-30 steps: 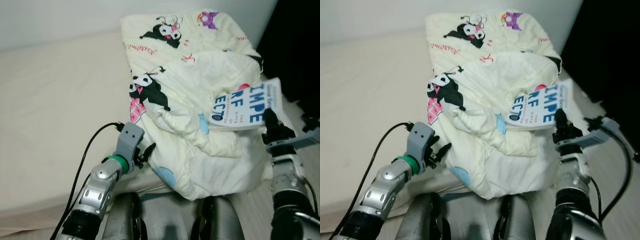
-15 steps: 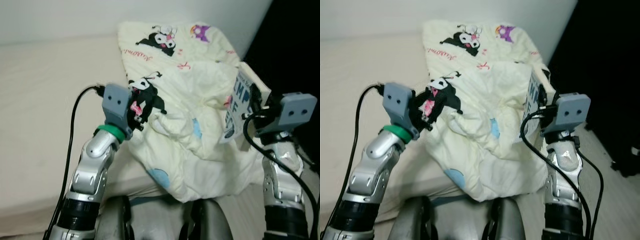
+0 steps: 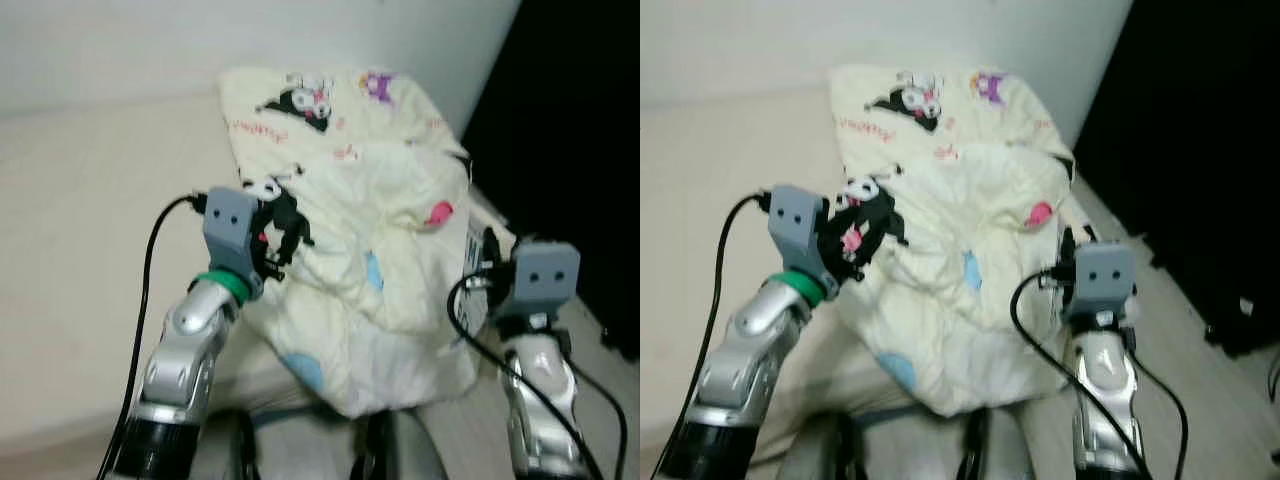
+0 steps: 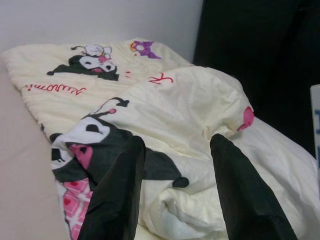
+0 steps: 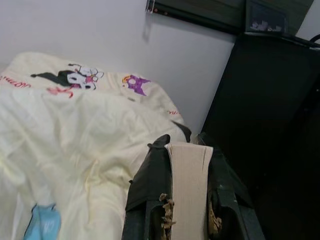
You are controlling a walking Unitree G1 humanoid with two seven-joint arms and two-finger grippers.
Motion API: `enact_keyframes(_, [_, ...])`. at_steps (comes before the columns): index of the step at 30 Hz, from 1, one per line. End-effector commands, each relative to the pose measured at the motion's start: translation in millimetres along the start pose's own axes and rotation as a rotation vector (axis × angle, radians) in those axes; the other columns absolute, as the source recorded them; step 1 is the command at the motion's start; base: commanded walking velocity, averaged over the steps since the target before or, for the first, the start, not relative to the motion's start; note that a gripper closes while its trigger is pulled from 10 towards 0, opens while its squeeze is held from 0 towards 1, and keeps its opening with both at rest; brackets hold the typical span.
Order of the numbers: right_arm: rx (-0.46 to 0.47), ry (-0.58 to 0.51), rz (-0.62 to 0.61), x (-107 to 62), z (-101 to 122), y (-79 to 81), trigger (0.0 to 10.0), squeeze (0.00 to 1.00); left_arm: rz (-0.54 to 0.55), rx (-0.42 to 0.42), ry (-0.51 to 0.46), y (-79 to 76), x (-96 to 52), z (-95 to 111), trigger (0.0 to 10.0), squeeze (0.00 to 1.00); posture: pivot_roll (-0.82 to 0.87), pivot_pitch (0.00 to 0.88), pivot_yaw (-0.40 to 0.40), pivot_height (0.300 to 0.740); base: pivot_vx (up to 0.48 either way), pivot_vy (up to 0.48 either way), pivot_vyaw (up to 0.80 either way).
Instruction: Clean up the room
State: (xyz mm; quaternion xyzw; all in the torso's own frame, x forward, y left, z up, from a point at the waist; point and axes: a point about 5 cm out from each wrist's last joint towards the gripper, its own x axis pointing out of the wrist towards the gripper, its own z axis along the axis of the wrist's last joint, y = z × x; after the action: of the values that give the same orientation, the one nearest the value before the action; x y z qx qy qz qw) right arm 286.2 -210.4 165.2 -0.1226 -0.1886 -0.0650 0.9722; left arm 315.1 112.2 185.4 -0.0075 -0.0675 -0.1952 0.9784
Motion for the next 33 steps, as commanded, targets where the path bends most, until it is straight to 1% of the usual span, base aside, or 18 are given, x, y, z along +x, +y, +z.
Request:
enact_keyframes(1, [-0.004,-0.011,-0.017,0.1,1.9,-2.6,10.0,0.21,0.005,-0.004,0.031,-0.6,-1.9,-6.5,10.0,0.00,-0.02,0.066,-0.001,0.670,0.000,0.000,0.00])
enact_keyframes(2, [-0.006,-0.013,-0.025,1.6,3.2,-5.0,10.0,0.22,0.000,-0.006,0.035,-2.9,-1.3,-6.9,10.0,0.00,-0.02,0.069,0.005,0.680,0.000,0.000,0.00])
enact_keyframes(10, [-0.020,-0.020,-0.041,5.4,6.3,-7.5,10.0,0.24,-0.008,-0.008,0.049,-6.5,-0.4,-10.1,10.0,0.00,-0.02,0.069,0.005,0.705,0.000,0.000,0.00])
enact_keyframes(11, [-0.021,-0.015,-0.041,4.9,5.1,-6.7,10.0,0.24,-0.006,-0.014,0.068,-5.9,-1.1,-15.5,10.0,0.00,-0.02,0.075,0.001,0.715,0.000,0.000,0.00])
enact_keyframes(12, [-0.021,-0.015,-0.041,4.9,5.1,-6.7,10.0,0.24,-0.006,-0.014,0.068,-5.9,-1.1,-15.5,10.0,0.00,-0.02,0.075,0.001,0.715,0.000,0.000,0.00])
enact_keyframes(15, [-0.018,-0.004,-0.035,2.7,2.1,-4.3,10.0,0.24,0.001,-0.006,0.097,-4.4,-1.8,-25.0,10.0,0.00,-0.02,0.075,0.001,0.730,0.000,0.000,0.00])
enact_keyframes(16, [-0.015,0.004,-0.034,1.5,0.6,-2.9,10.0,0.24,0.012,0.000,0.118,-2.9,-2.4,-31.7,10.0,0.00,-0.02,0.075,0.001,0.740,0.000,0.000,0.00])
enact_keyframes(21, [-0.007,0.027,-0.042,-0.6,-4.1,-3.3,10.0,0.24,0.017,0.012,0.147,-1.9,-4.1,-41.3,10.0,0.00,-0.03,0.076,-0.002,0.740,0.000,0.000,0.00])
enact_keyframes(24, [0.017,0.088,-0.079,-5.1,-15.1,-4.0,10.0,0.22,0.022,0.036,0.180,-1.6,-6.8,-52.0,10.0,0.00,-0.03,0.077,-0.003,0.740,0.000,0.000,0.00])
enact_keyframes(25, [0.017,0.088,-0.079,-5.1,-15.1,-4.0,10.0,0.22,0.022,0.036,0.180,-1.6,-6.8,-52.0,10.0,0.00,-0.03,0.077,-0.003,0.740,0.000,0.000,0.00])
enact_keyframes(27, [0.053,0.122,-0.092,-10.1,-23.2,-0.5,10.0,0.16,0.019,0.055,0.200,-2.5,-9.1,-58.8,10.0,0.00,-0.03,0.077,-0.001,0.740,0.000,0.000,0.00])
enact_keyframes(29, [0.057,0.140,-0.087,-16.4,-31.1,6.3,10.0,0.16,0.013,0.058,0.228,-4.4,-11.7,-66.9,10.0,0.00,-0.03,0.076,0.006,0.740,0.000,0.000,0.00])
enact_keyframes(33, [0.059,0.135,-0.081,-17.3,-32.0,9.1,10.0,0.16,0.011,0.060,0.238,-5.3,-12.5,-69.8,10.0,0.00,-0.04,0.076,0.014,0.740,0.000,0.000,0.00])
